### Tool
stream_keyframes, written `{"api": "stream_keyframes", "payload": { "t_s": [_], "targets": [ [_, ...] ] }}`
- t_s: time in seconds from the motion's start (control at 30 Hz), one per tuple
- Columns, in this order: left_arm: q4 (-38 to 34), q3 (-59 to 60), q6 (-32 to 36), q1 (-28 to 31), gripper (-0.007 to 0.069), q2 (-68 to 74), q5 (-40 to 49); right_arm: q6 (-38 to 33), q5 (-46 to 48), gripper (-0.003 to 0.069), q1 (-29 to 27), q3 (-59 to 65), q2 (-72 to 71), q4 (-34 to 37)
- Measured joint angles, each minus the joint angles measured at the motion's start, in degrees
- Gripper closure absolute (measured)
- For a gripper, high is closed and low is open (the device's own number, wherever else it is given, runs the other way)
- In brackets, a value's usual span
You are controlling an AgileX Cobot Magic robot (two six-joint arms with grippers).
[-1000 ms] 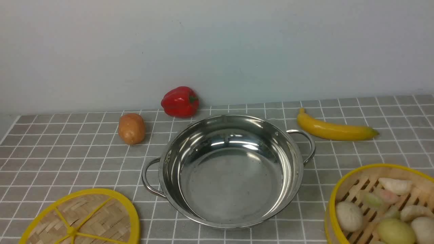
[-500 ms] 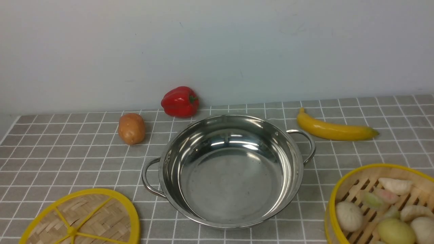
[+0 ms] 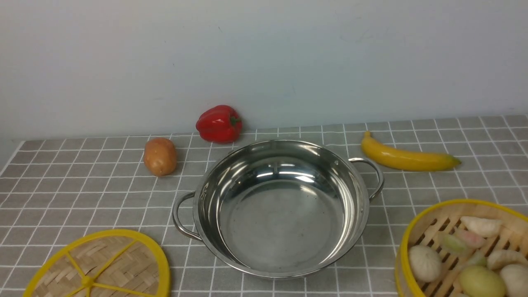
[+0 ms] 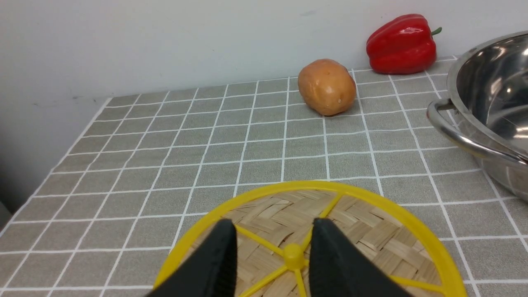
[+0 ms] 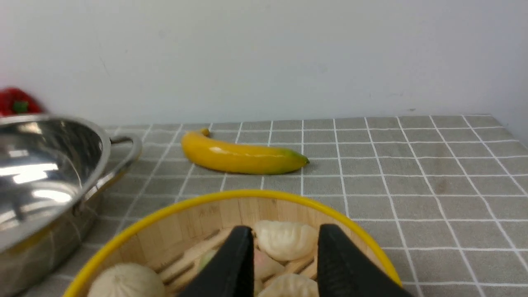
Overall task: Place the steamer in the pot on the grey tablecloth, and put the lid on the steamer.
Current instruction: 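Reach for and grasp the rim of the bamboo steamer holding the buns with the right gripper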
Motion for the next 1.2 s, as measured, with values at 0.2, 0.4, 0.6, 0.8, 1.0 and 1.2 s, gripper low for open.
{"api": "stream_keyframes", "payload": {
  "t_s": [0.2,0.4,0.6,0.8,1.0,1.2],
  "targets": [
    [0.00,0.00,0.00,0.00,0.0382,0.00,0.00,0.92,2.68,0.0419,0.00,-8.95,-0.11,4.50],
    [0.00,0.00,0.00,0.00,0.0382,0.00,0.00,1.29,17.03,0.0419,0.00,-24.94,2.73,7.21],
    [0.00,0.00,0.00,0.00,0.0382,0.00,0.00,1.51,17.89,0.0419,0.00,-28.50,4.12,15.28],
    [0.00,0.00,0.00,0.00,0.0382,0.00,0.00,-1.69,26.39,0.0419,0.00,-29.34,4.78,21.91],
    [0.00,0.00,0.00,0.00,0.0382,0.00,0.00,-19.46,49.35,0.0419,0.44,-35.15,13.44,18.48],
    [0.00,0.00,0.00,0.00,0.0382,0.00,0.00,-27.09,52.01,0.0419,4.13,-38.89,26.86,10.17]
  ]
}}
